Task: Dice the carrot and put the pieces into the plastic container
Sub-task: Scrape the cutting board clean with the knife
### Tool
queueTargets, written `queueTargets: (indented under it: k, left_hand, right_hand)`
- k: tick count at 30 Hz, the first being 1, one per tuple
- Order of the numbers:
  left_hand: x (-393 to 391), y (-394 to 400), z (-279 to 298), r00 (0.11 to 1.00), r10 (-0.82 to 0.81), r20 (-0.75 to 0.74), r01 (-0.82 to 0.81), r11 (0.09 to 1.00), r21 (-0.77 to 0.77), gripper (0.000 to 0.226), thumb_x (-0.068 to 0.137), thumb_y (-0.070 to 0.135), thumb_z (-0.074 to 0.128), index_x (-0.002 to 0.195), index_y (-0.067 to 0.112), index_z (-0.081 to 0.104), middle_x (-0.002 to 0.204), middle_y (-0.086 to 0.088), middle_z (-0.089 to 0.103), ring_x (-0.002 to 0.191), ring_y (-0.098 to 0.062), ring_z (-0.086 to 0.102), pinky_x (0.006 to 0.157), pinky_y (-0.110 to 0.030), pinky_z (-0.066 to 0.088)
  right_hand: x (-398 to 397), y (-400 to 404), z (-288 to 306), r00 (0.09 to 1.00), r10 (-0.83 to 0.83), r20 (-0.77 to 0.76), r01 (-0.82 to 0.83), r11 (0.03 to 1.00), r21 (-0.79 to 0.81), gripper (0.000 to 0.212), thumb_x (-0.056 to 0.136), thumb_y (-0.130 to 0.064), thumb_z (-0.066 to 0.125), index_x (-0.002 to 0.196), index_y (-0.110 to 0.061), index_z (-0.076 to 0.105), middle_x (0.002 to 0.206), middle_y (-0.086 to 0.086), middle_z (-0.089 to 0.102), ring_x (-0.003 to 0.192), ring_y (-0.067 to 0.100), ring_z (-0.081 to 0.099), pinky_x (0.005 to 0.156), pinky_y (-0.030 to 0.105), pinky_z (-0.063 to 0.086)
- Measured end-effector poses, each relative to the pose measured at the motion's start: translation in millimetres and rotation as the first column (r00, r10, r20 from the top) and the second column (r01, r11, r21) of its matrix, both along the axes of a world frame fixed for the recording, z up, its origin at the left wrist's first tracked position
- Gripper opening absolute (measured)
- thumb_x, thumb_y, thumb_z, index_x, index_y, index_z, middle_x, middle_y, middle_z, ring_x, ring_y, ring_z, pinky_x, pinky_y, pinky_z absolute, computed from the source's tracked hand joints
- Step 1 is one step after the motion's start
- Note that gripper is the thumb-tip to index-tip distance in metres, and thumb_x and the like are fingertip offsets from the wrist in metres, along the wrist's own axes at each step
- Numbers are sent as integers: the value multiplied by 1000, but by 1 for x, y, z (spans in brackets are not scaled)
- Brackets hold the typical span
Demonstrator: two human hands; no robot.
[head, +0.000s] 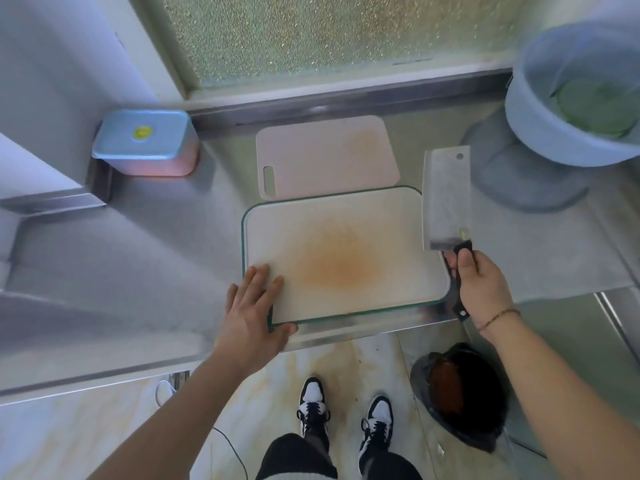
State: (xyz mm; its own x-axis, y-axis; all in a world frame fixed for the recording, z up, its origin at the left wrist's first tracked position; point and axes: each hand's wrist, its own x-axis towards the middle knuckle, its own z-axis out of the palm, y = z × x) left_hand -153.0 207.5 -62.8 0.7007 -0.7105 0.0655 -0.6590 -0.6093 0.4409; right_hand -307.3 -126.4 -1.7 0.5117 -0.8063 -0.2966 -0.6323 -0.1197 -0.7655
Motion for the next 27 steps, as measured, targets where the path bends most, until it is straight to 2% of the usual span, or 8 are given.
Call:
queueTargets:
  k: [2, 6, 10, 14, 17, 19, 24, 27]
  left_hand:
    - [-8, -9, 7, 997, -40, 66, 40, 999, 3, 69, 78, 53, 58, 137, 17, 58, 152, -12, 48, 141, -41, 39, 110, -66, 34]
    - [-32, -49, 14, 973, -190, 134, 210, 965, -155, 42, 87, 40, 67, 121, 17, 70, 129, -5, 66, 118, -33, 58, 100, -51, 46]
    - [-48, -78, 5, 978, -79, 191, 124, 963, -237, 28, 87, 38, 64, 102, 19, 78, 110, 1, 72, 100, -31, 63, 93, -40, 42]
    - [-58, -80, -7, 973, -21, 229, 89, 953, -289, 17, 89, 29, 64, 89, 21, 79, 102, 5, 73, 95, -30, 62, 89, -40, 42]
    - [-66, -74, -12, 962, -4, 274, 98, 939, -330, 12, 89, 25, 69, 85, 22, 80, 96, 6, 72, 95, -25, 55, 86, -38, 40]
    - [-74, -69, -14, 954, -2, 300, 106, 937, -333, 11, 90, 24, 70, 84, 23, 79, 91, 6, 70, 93, -23, 51, 84, -36, 38]
    - [-91, -62, -22, 967, -5, 253, 93, 937, -337, 12, 91, 16, 66, 97, 25, 72, 89, 5, 67, 90, -21, 52, 85, -33, 34]
    - [-95, -61, -21, 972, -17, 234, 98, 935, -342, 9, 96, 21, 63, 101, 23, 71, 91, 3, 66, 92, -22, 55, 88, -35, 36]
  right_hand:
    - [-1, -3, -1, 1000, 13, -5, -13, 1000, 4, 34, 102, -36, 36, 95, -13, 60, 105, 10, 67, 99, 30, 61, 86, 38, 47]
    - [-15, 10, 10, 997, 76, -21, -77, 994, -74, 31, 103, -31, 36, 100, -12, 60, 101, 5, 65, 93, 25, 57, 80, 33, 43]
    - [-44, 39, 24, 992, 119, 35, -119, 993, -4, 28, 103, -23, 37, 92, -16, 61, 81, -16, 60, 75, 7, 54, 64, 21, 37]
    - [-76, 65, 12, 990, 142, 22, -144, 979, 145, 28, 101, -25, 39, 86, -19, 62, 88, -9, 68, 84, 10, 60, 72, 25, 43]
    - [-95, 78, -3, 985, 170, -9, -164, 959, 233, 27, 100, -26, 41, 84, -19, 62, 86, -3, 70, 82, 26, 62, 77, 36, 48]
    - [-104, 84, -11, 979, 205, -22, -192, 947, 257, 27, 100, -25, 42, 84, -16, 61, 82, 0, 69, 82, 33, 61, 74, 36, 48]
    - [-110, 89, -21, 956, 291, -28, -272, 920, 283, 28, 100, -27, 43, 81, -16, 59, 78, 10, 64, 76, 35, 58, 73, 44, 50]
    - [-99, 86, -19, 961, 274, 26, -269, 916, 299, 29, 101, -26, 43, 79, -14, 57, 76, 10, 63, 66, 25, 54, 68, 34, 48]
